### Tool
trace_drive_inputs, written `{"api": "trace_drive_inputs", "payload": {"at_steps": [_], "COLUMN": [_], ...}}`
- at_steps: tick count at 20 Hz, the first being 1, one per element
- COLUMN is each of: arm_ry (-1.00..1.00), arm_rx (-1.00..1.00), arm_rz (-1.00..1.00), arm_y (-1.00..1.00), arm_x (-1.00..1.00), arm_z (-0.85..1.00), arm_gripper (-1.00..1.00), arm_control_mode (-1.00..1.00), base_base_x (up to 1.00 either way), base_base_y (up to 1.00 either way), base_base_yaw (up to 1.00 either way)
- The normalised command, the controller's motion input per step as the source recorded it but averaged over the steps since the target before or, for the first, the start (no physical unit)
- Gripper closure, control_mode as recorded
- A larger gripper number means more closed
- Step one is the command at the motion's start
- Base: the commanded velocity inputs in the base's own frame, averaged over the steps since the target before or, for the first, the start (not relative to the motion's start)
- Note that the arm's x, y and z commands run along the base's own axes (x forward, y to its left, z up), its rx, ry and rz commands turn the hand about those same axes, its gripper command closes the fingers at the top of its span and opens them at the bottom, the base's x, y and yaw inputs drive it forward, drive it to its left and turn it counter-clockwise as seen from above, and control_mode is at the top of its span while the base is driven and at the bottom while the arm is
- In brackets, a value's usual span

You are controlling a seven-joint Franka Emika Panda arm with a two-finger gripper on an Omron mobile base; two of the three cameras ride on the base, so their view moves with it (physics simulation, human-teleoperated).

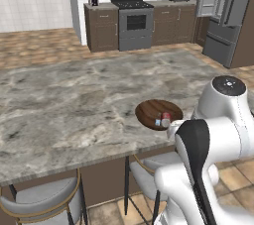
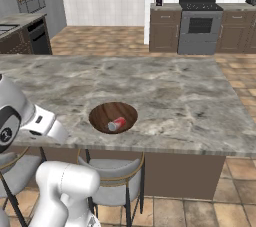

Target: Open the fridge, grab two sodas, and place both sodas inside the bowl with ice on the dining counter.

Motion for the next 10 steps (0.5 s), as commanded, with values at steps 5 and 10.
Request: {"api": "trace_drive_inputs", "payload": {"at_steps": [5,10], "arm_ry": [0.00,0.00], "arm_rx": [0.00,0.00], "arm_rz": [0.00,0.00], "arm_y": [0.00,0.00], "arm_x": [-0.28,0.00], "arm_z": [-0.22,0.00], "arm_gripper": [-1.00,-1.00], "arm_control_mode": [-1.00,1.00], "base_base_x": [0.00,-0.17], "base_base_y": [0.00,-0.38], "base_base_yaw": [0.00,-0.03]}}
